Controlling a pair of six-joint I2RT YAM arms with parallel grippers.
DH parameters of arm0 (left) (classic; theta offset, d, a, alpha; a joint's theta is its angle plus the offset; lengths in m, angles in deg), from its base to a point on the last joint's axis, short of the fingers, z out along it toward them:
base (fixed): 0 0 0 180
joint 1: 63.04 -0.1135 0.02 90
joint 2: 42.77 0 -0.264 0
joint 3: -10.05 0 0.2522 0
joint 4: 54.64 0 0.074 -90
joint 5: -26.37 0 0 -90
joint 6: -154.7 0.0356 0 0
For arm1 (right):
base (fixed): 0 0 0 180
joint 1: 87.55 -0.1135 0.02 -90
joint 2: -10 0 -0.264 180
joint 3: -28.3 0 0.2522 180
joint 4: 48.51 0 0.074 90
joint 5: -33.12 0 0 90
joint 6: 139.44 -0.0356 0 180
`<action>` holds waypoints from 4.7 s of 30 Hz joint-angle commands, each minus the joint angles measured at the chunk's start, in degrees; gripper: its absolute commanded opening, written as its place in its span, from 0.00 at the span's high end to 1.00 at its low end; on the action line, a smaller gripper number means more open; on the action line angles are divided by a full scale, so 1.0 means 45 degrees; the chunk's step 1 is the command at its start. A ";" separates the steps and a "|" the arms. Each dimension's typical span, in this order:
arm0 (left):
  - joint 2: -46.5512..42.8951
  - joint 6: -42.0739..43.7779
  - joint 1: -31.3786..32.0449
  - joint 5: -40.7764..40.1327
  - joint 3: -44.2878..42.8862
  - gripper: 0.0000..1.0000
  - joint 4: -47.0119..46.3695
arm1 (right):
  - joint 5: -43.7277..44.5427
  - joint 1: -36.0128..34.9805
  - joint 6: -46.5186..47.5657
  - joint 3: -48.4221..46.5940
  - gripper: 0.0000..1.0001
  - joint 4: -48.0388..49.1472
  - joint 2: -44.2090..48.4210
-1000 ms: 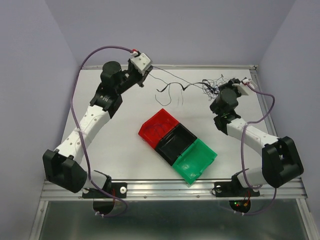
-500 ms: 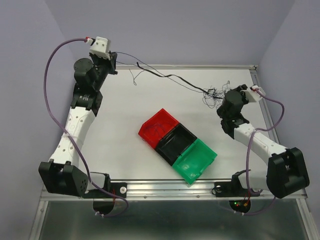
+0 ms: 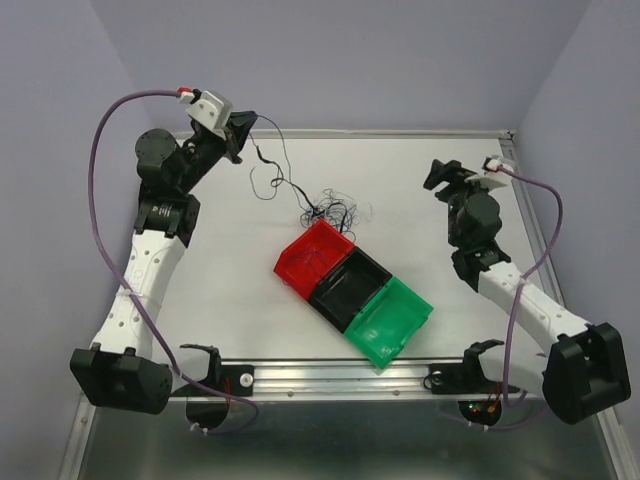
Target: Untangle the cables
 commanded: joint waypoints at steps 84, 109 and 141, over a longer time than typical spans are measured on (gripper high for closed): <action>-0.0807 0.1296 0.0213 -0.9257 0.1622 1.00 -0.2684 | -0.7421 -0.0294 -0.1322 -0.6236 1.00 0.1505 -0.4504; 0.1849 -0.1438 -0.6113 -0.5293 -0.1071 1.00 -0.0556 | 0.2965 -0.0255 -0.0775 -0.4522 1.00 -0.4534 0.4677; -0.0317 -0.1322 -0.4966 -0.0293 -0.0428 1.00 -0.0811 | -0.0993 -0.0001 -0.0033 -0.2061 0.76 -0.4612 0.0324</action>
